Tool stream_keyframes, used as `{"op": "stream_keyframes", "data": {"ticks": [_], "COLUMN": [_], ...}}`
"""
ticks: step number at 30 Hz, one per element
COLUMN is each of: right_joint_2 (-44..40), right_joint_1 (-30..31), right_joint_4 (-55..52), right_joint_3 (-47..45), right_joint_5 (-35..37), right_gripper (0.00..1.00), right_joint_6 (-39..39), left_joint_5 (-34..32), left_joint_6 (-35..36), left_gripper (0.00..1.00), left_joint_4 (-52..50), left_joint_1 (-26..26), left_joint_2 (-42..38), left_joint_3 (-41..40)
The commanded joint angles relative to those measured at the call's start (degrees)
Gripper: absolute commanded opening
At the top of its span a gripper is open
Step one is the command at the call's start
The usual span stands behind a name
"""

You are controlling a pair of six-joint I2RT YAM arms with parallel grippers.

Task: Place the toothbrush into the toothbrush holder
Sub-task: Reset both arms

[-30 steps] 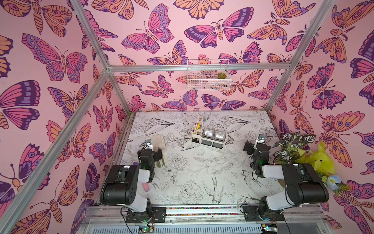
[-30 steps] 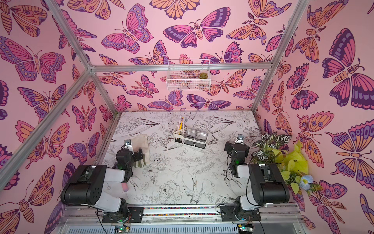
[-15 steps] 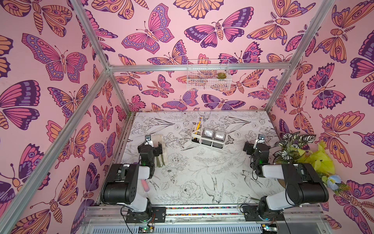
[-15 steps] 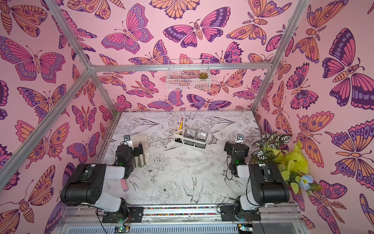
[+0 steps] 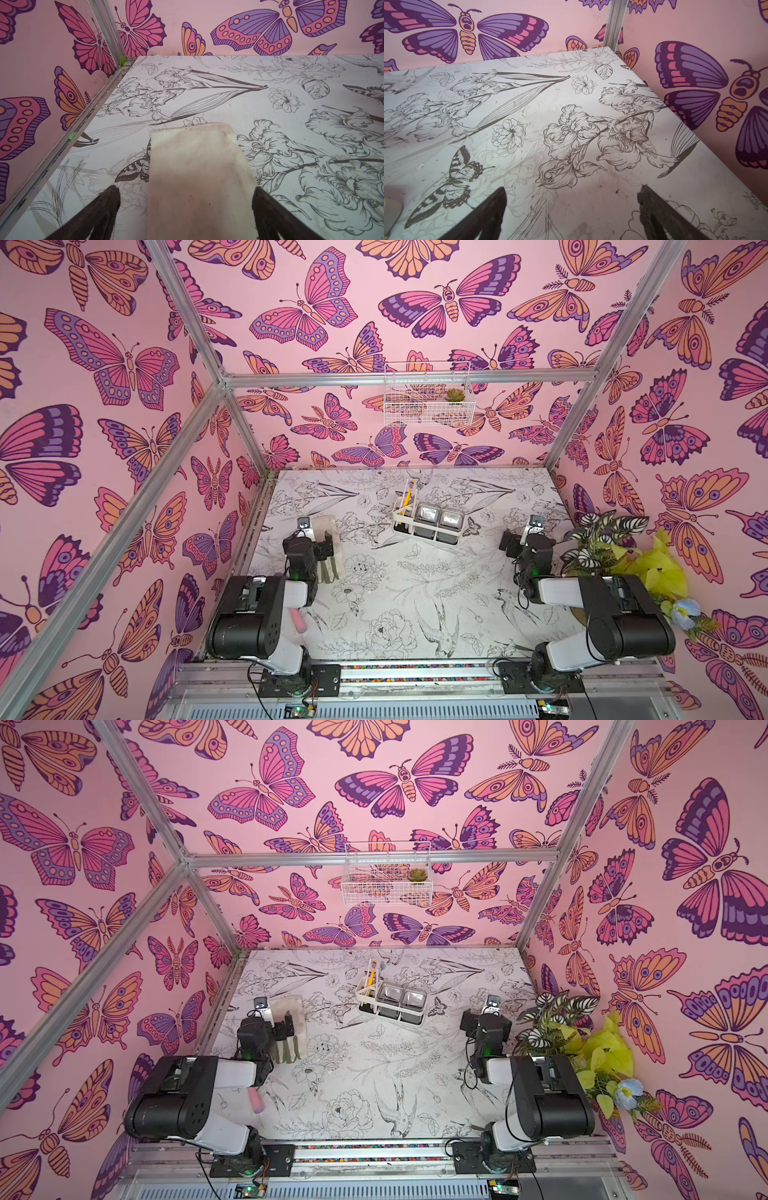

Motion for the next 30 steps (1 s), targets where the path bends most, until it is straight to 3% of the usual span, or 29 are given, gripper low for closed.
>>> {"op": "stream_keyframes", "data": {"ticks": [1,6,12,13,15,17,19,22,30], "right_joint_2": [-1.5,-6.1,1.3,1.7,1.0,-0.4,0.4,-0.1,0.0], "right_joint_1": [0.2,0.4,0.4,0.3,0.3,0.3,0.2,0.3,0.3], "right_joint_4": [0.4,-4.1,3.7,6.0,2.9,-1.9,0.7,-0.7,-0.8], "right_joint_3": [1.1,0.8,0.5,-0.3,0.7,1.8,1.2,1.5,1.7], "right_joint_5": [-0.4,-7.3,-1.6,-1.4,-1.7,-1.9,-1.9,-2.1,-2.1], "right_gripper": [0.99,0.99,0.99,0.99,0.99,0.99,0.99,0.99,0.99], "right_joint_6": [-0.6,-3.5,-1.0,-1.0,-1.0,-0.9,-1.0,-1.1,-1.2], "left_joint_5": [1.0,-3.5,-3.0,-3.4,-3.2,-3.3,-3.1,-3.3,-3.0], "left_joint_6": [-0.5,-1.2,0.0,-1.0,-1.0,-0.3,-1.1,-0.4,-1.0], "left_gripper": [1.00,1.00,1.00,1.00,1.00,1.00,1.00,1.00,1.00], "left_joint_4": [0.2,-2.3,3.9,1.3,-0.8,3.3,-0.7,2.8,0.4], "left_joint_1": [0.4,-0.6,-0.4,-0.4,-0.4,-0.4,-0.4,-0.4,-0.3], "left_joint_2": [0.0,-4.8,1.1,0.0,-0.3,1.0,-0.4,0.8,0.2], "left_joint_3": [0.0,-1.0,-0.8,-0.6,0.2,-0.7,0.1,-0.7,0.0]}}
